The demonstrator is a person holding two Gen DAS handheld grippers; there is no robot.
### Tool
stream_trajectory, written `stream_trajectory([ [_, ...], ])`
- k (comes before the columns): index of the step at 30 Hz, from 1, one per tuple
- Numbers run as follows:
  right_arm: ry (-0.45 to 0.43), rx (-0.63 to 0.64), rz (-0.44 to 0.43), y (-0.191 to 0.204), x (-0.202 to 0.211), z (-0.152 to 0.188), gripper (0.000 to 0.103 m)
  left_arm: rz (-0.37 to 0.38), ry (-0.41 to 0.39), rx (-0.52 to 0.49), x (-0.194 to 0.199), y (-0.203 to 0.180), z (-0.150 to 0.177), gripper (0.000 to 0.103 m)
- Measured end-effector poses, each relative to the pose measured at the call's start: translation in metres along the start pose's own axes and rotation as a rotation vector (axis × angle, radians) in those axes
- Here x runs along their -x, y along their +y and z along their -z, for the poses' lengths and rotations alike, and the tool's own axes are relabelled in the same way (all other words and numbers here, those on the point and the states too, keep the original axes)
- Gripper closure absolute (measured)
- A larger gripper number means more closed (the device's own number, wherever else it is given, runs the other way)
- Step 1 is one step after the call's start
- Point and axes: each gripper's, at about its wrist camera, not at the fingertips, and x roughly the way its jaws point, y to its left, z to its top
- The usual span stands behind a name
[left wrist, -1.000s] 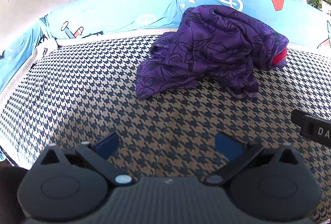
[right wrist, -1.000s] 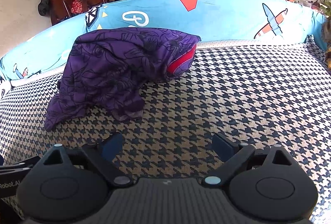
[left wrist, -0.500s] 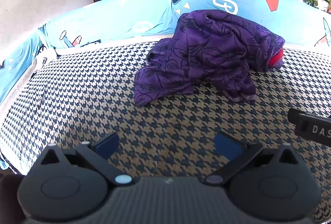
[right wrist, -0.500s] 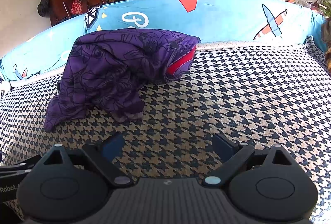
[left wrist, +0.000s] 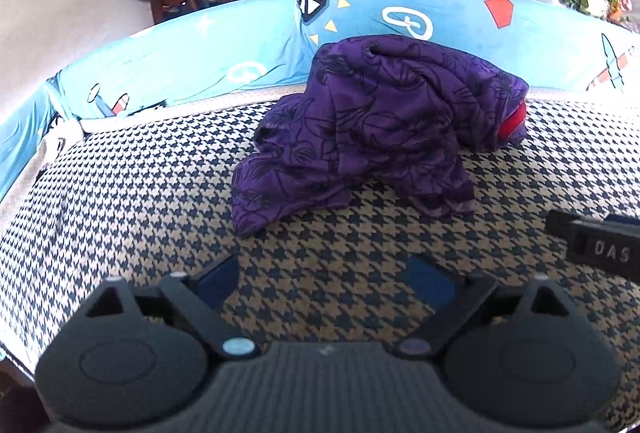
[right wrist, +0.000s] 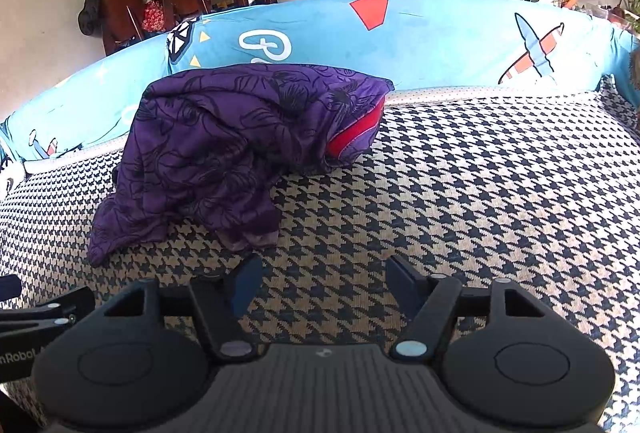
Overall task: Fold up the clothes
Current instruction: 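Lower the right tool onto the purple garment edge and close its fingers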
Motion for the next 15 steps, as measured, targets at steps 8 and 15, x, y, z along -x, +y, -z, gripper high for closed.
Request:
stream_trajectory([
  [8,0.009,-0.066,-0.023,-0.009,-0.016,-0.015,0.041,0.021,0.02,-0.031,-0.02,0.007,-0.016,0.0],
  [15,0.031,-0.167,-0.072,-0.012,-0.036,-0.027,0.03,0.009,0.036,-0.05,-0.044,0.022,-0.035,0.0],
])
